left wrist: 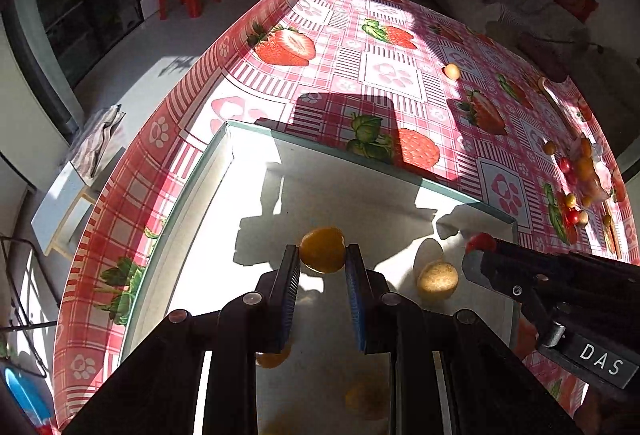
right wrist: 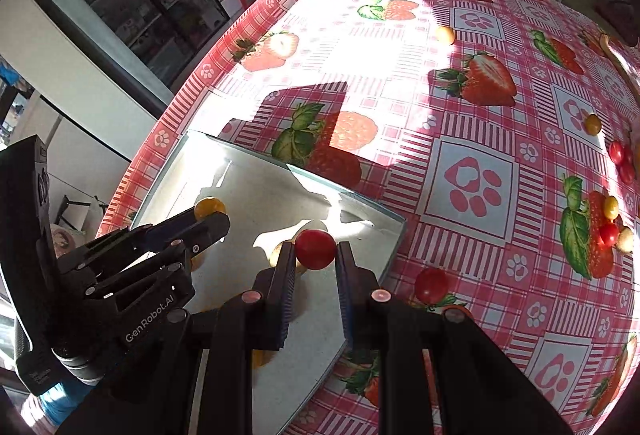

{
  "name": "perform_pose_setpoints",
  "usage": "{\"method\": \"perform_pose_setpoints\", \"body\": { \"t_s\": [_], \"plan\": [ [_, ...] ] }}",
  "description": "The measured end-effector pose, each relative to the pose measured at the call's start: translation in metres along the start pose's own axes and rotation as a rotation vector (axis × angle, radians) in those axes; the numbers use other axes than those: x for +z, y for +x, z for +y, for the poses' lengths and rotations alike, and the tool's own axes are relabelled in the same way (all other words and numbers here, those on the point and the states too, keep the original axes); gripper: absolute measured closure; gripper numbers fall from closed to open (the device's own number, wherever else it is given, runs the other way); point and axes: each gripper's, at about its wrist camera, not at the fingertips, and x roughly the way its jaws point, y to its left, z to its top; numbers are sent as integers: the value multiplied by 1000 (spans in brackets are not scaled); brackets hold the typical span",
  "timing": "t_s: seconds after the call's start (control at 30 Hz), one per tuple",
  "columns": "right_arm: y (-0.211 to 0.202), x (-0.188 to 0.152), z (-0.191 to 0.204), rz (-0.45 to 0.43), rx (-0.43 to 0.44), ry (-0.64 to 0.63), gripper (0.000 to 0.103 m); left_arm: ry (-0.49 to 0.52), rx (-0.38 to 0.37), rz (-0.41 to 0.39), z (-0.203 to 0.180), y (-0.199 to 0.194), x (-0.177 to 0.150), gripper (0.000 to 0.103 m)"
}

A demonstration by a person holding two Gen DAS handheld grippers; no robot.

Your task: Organize fruits

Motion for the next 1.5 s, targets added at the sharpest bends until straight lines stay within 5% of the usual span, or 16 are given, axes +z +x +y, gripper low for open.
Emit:
{"method": "perform_pose_setpoints", "body": {
  "t_s": [0.47,0.7,0.9,0.93,0.97,1.03,1.5],
  "plan": [
    [27,11,-8,62,27,57,79,-19,11,7,3,4,2,78],
    [8,5,0,19,21,21,48,-19,19,1,3,-1,-1,78],
    [-20,-5,11,-34,-51,-56,35,-22,3,-23,3,-13,-5,77],
    [-24,-7,13,-36,-61,-66,34,-20,-3,-24,3,-14,-6,64],
    [-27,-10,14,-34,-70,-76,33,-19,-6,-30,3,-16,-7,29],
    [-31,-15,17,-35,-102,-94,33,-28,15,-68,6,-23,-9,13],
    [-61,-50,33,-49,-155,-161,19,-1,68,-146,6,-77,-44,2]
  ]
}}
